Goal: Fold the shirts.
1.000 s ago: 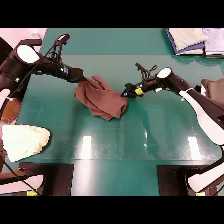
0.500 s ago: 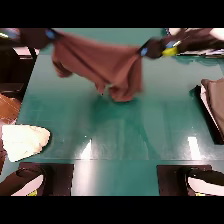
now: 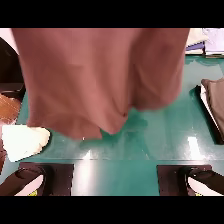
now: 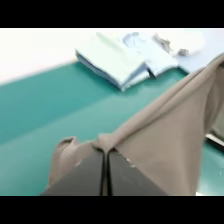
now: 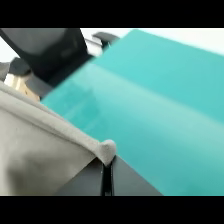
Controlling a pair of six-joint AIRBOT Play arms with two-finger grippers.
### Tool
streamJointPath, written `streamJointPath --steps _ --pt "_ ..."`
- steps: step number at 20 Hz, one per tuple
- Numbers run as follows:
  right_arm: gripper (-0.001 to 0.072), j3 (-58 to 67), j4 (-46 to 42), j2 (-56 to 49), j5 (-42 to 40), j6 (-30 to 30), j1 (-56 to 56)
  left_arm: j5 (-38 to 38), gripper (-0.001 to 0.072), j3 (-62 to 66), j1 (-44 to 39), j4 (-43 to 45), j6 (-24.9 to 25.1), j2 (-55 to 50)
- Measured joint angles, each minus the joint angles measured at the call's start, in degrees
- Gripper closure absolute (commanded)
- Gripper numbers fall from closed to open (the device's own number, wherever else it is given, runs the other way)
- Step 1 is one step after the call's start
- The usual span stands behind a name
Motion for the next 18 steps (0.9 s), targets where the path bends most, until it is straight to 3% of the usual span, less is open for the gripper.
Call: streamJointPath --steps 6,13,14,15,17,18 --pt "0.0693 -9.31 -1.70 -13.00 3.48 3.13 -0.04 -5.81 0.0680 -16.20 0.02 3.08 -1.53 -9.18" --pt "0.0691 -8.02 -1.53 -29.62 -2.49 2.29 -0.85 8.85 0.0676 -30.47 0.02 5.79 0.74 -23.67" --pt "0.0690 -6.32 -1.44 -31.52 -2.84 2.25 -1.09 11.17 0.0491 -30.97 0.02 5.86 0.83 -24.83" --pt "0.0648 -4.48 -1.86 -33.24 -3.08 2.21 -1.38 13.16 0.0202 -31.30 0.02 6.60 0.92 -25.68" --pt "0.0327 -0.92 -2.32 -36.24 -3.26 2.19 -2.29 16.20 0.0161 -31.32 0.22 7.34 0.92 -26.84" --pt "0.0320 0.22 -1.01 -37.09 -2.95 2.12 -2.54 16.83 0.0162 -30.91 0.09 6.49 0.92 -27.04"
